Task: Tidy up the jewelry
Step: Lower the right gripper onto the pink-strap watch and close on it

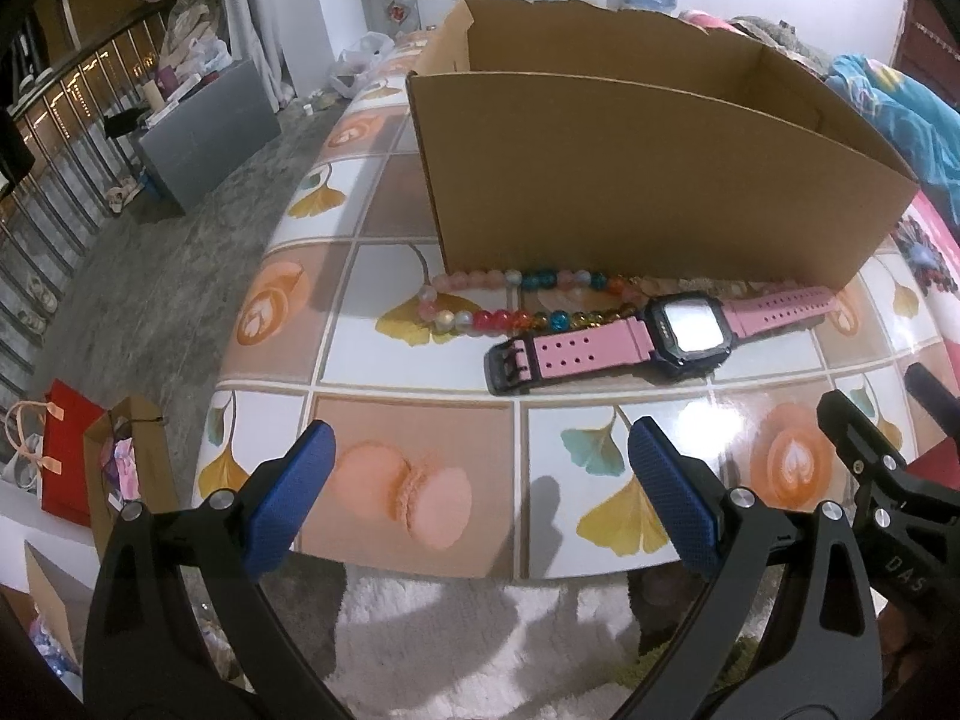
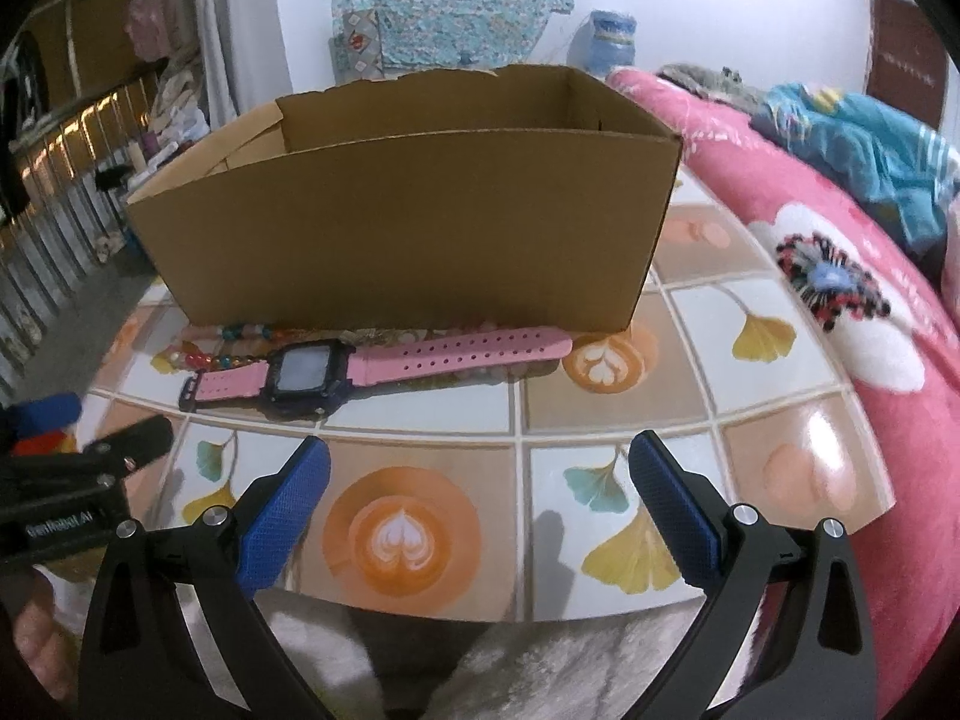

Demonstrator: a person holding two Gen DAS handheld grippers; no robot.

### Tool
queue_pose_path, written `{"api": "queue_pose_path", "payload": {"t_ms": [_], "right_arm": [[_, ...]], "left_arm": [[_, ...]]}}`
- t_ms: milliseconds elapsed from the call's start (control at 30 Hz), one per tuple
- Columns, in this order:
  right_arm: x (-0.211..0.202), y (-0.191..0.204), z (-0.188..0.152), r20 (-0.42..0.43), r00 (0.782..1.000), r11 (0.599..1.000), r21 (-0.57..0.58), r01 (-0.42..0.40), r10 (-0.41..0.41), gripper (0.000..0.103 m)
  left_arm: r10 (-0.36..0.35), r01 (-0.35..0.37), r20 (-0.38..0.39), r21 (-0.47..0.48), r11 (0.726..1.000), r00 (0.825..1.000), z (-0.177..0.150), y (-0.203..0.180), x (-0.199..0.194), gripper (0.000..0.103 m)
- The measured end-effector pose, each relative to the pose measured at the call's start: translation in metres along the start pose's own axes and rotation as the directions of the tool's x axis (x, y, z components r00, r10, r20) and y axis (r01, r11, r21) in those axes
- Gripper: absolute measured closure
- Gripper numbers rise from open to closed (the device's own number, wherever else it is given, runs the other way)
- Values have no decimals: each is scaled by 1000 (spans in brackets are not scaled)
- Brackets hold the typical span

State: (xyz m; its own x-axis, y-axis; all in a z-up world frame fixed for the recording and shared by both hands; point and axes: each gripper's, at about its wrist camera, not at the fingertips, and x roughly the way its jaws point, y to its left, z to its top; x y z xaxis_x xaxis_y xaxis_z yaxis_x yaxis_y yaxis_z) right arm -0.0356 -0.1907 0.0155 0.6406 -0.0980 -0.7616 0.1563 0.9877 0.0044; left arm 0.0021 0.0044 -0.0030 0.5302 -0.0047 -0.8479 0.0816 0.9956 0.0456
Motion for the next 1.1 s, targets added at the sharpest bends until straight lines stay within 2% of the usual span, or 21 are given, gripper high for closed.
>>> {"api": "queue_pose_path", "payload": {"t_ms": [133,267,367,433,533,667,800,1000,1100], "right_arm": [[-1,4,9,38,999,997,-80,10,-7,6],[0,11,23,61,996,980,-190,-54,67,6],[2,23,33,42,981,939,-299,-167,188,7],[6,33,40,9,966,893,-383,-237,260,11],[16,50,47,-60,945,820,-481,-309,321,17],[29,73,46,-149,929,738,-571,-360,338,22],[40,84,42,-236,912,668,-623,-407,336,31],[60,87,41,-315,910,618,-669,-413,268,41],[66,87,43,-364,888,608,-649,-458,282,48]], "left_arm": [[-24,24,-9,-26,999,1000,1,11,7,9],[-45,44,-8,-28,999,999,2,18,12,9],[-59,59,26,-5,998,998,3,24,13,9],[-77,76,54,16,997,996,3,28,12,8],[-175,173,75,33,984,982,3,36,14,8],[-303,303,79,22,953,950,0,47,18,8],[-350,348,101,36,937,931,-3,48,18,8],[-391,380,141,103,919,909,-6,43,16,8],[-387,363,151,167,917,910,-8,34,15,8]]}}
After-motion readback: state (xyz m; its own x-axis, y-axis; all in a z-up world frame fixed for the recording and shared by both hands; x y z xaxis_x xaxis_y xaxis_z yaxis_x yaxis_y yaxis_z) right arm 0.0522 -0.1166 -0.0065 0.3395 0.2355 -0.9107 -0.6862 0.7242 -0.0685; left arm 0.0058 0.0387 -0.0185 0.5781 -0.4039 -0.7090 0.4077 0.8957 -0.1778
